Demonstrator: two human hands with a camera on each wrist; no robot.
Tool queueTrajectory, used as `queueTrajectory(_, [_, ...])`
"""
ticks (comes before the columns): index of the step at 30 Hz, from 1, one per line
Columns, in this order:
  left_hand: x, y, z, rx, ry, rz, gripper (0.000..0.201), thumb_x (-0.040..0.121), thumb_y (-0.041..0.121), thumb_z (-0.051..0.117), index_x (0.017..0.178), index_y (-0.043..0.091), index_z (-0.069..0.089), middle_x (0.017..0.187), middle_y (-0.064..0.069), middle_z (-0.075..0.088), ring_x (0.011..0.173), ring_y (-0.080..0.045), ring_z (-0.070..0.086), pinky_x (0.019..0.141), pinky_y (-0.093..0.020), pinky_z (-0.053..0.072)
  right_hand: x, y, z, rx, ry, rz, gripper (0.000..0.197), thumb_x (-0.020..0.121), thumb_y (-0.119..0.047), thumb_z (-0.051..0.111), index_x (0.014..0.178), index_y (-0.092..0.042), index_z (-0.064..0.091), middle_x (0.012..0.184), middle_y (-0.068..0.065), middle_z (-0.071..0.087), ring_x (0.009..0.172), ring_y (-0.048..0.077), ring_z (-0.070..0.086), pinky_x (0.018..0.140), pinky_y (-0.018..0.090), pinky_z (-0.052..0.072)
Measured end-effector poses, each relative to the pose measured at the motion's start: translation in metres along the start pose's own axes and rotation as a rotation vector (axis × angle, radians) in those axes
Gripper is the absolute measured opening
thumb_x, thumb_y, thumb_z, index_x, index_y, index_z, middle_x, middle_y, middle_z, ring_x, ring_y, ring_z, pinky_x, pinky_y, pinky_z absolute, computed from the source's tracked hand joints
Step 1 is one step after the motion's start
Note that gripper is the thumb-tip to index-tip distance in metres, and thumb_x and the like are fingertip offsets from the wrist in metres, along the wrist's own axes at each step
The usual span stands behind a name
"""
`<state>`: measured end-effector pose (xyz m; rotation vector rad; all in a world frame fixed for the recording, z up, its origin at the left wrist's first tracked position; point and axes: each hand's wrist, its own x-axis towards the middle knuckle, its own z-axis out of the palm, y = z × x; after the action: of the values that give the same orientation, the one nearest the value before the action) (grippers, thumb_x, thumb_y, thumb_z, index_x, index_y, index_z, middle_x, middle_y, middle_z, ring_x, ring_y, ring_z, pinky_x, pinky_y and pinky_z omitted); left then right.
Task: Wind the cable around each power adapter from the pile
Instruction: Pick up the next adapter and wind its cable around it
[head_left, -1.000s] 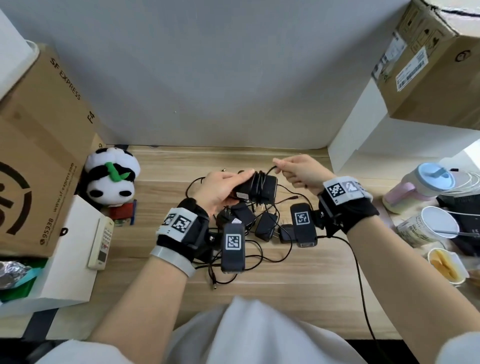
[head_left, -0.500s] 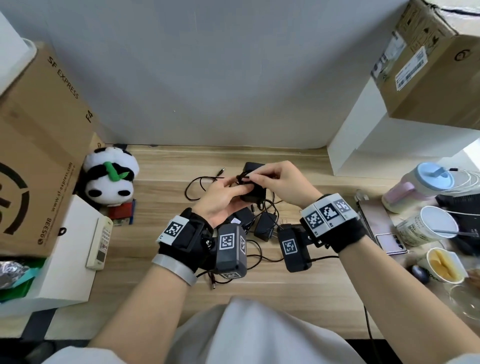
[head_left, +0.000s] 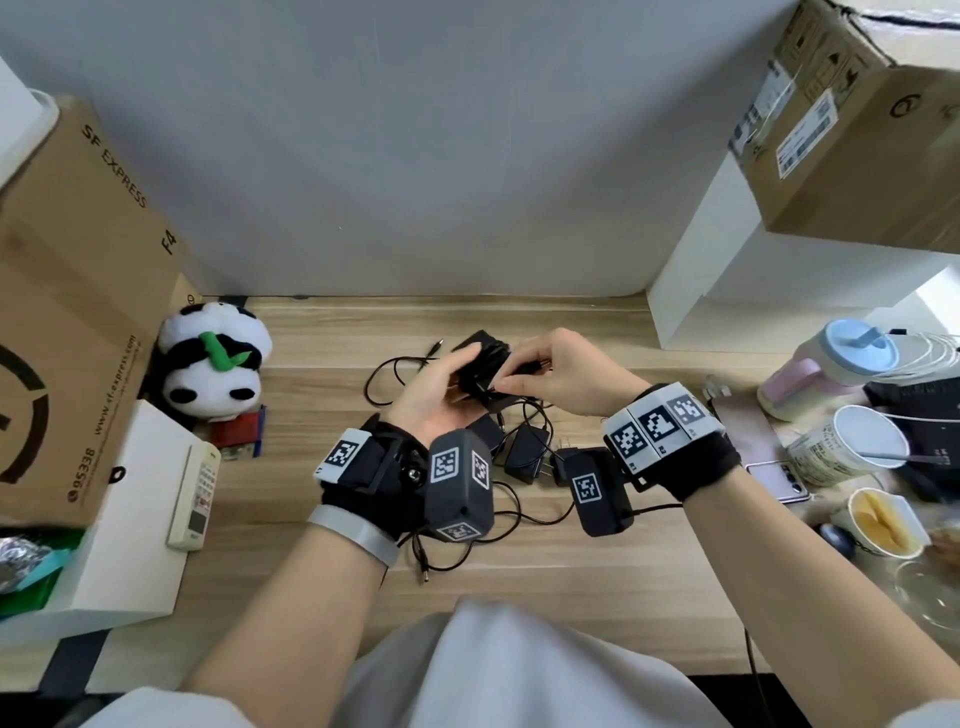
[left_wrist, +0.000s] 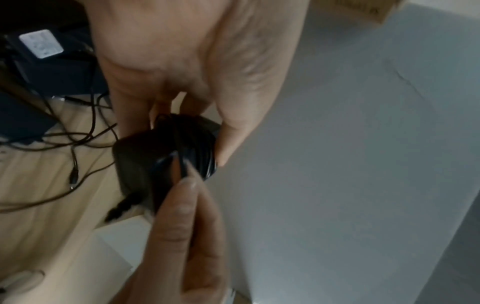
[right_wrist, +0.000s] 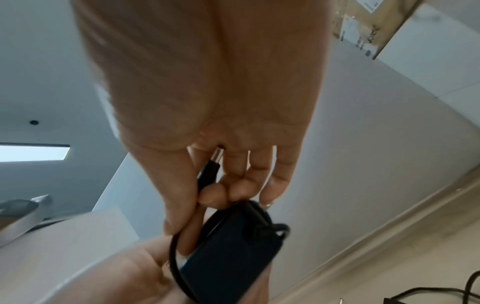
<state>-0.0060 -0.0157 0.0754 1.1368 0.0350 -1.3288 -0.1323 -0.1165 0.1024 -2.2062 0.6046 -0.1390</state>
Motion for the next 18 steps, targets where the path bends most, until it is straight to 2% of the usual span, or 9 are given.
queueTrajectory(2, [0.005, 0.004, -0.009, -0.115, 0.025, 0.053, 0.03, 0.089, 0.016, 0.06, 0.115, 0.002, 0.057, 0.105, -0.017, 0.064, 0.085, -0.026, 0.068, 0.066, -0.036, 0.058, -0.001, 0.004, -0.001, 0.094, 0.061, 0.03, 0.006, 0.082, -0.02, 0.07, 0.082, -0.017, 0.075, 0.08, -0.004, 0.072, 0.071, 0.008, 0.063, 0.069, 0.019, 0.048])
queueTrajectory(4, [0.007, 0.008, -0.015, -0.136, 0.034, 0.066, 0.04, 0.086, 0.017, 0.064, 0.121, 0.0, 0.056, 0.113, -0.019, 0.063, 0.084, -0.027, 0.071, 0.071, -0.037, 0.059, -0.003, 0.006, 0.0, 0.285, 0.125, 0.077, 0.004, 0.081, -0.016, 0.072, 0.078, -0.013, 0.072, 0.071, -0.003, 0.069, 0.062, 0.006, 0.059, 0.065, 0.018, 0.047])
queueTrajectory(5, [0.007, 0.009, -0.016, -0.123, 0.048, 0.059, 0.04, 0.085, 0.018, 0.066, 0.12, 0.0, 0.056, 0.112, -0.019, 0.063, 0.082, -0.026, 0.071, 0.075, -0.037, 0.058, -0.003, 0.007, 0.002, 0.408, 0.156, 0.1, 0.004, 0.081, -0.013, 0.071, 0.077, -0.01, 0.07, 0.067, -0.002, 0.066, 0.059, 0.006, 0.057, 0.065, 0.018, 0.048])
queueTrajectory(7, [0.007, 0.01, -0.015, -0.08, 0.079, 0.033, 0.03, 0.082, 0.019, 0.07, 0.106, 0.005, 0.058, 0.097, -0.014, 0.063, 0.08, -0.025, 0.067, 0.081, -0.036, 0.057, -0.003, 0.01, 0.005, 0.669, 0.212, 0.139, 0.003, 0.081, -0.008, 0.069, 0.079, -0.009, 0.068, 0.063, -0.003, 0.063, 0.059, 0.008, 0.055, 0.069, 0.022, 0.049])
queueTrajectory(9, [0.006, 0.01, -0.013, -0.07, 0.077, -0.004, 0.02, 0.082, 0.018, 0.07, 0.092, 0.008, 0.056, 0.092, -0.013, 0.061, 0.091, -0.027, 0.064, 0.081, -0.034, 0.056, -0.002, 0.012, 0.008, 0.862, 0.261, 0.172, 0.002, 0.084, -0.009, 0.066, 0.083, -0.008, 0.067, 0.063, -0.005, 0.062, 0.06, 0.009, 0.053, 0.071, 0.022, 0.049])
queueTrajectory(11, [0.005, 0.008, -0.011, -0.055, 0.057, -0.004, 0.016, 0.084, 0.014, 0.067, 0.093, 0.007, 0.056, 0.099, -0.014, 0.059, 0.101, -0.027, 0.061, 0.078, -0.034, 0.057, 0.001, 0.011, 0.01, 0.836, 0.31, 0.215, 0.009, 0.088, -0.016, 0.063, 0.083, -0.009, 0.067, 0.067, -0.003, 0.059, 0.061, 0.007, 0.051, 0.063, 0.018, 0.047])
queueTrajectory(14, [0.006, 0.007, -0.01, -0.003, 0.034, 0.027, 0.027, 0.084, 0.007, 0.065, 0.109, -0.002, 0.058, 0.107, -0.017, 0.059, 0.094, -0.025, 0.061, 0.08, -0.033, 0.057, 0.004, 0.009, 0.009, 0.596, 0.339, 0.276, 0.021, 0.093, -0.023, 0.055, 0.078, -0.015, 0.069, 0.077, 0.005, 0.058, 0.058, 0.007, 0.049, 0.05, 0.014, 0.044])
queueTrajectory(16, [0.006, 0.007, -0.007, 0.043, 0.015, 0.05, 0.036, 0.083, 0.002, 0.064, 0.118, -0.006, 0.057, 0.114, -0.02, 0.06, 0.09, -0.024, 0.061, 0.076, -0.029, 0.058, 0.006, 0.011, 0.009, 0.478, 0.338, 0.319, 0.022, 0.093, -0.024, 0.054, 0.078, -0.019, 0.07, 0.078, 0.009, 0.058, 0.057, 0.01, 0.046, 0.049, 0.017, 0.042])
queueTrajectory(18, [0.007, 0.006, -0.005, 0.09, 0.018, 0.067, 0.027, 0.081, -0.004, 0.064, 0.108, -0.004, 0.06, 0.113, -0.021, 0.062, 0.092, -0.025, 0.062, 0.074, -0.029, 0.058, 0.007, 0.01, 0.012, 0.44, 0.315, 0.348, 0.022, 0.091, -0.026, 0.054, 0.076, -0.021, 0.07, 0.077, 0.011, 0.057, 0.057, 0.013, 0.043, 0.051, 0.023, 0.039])
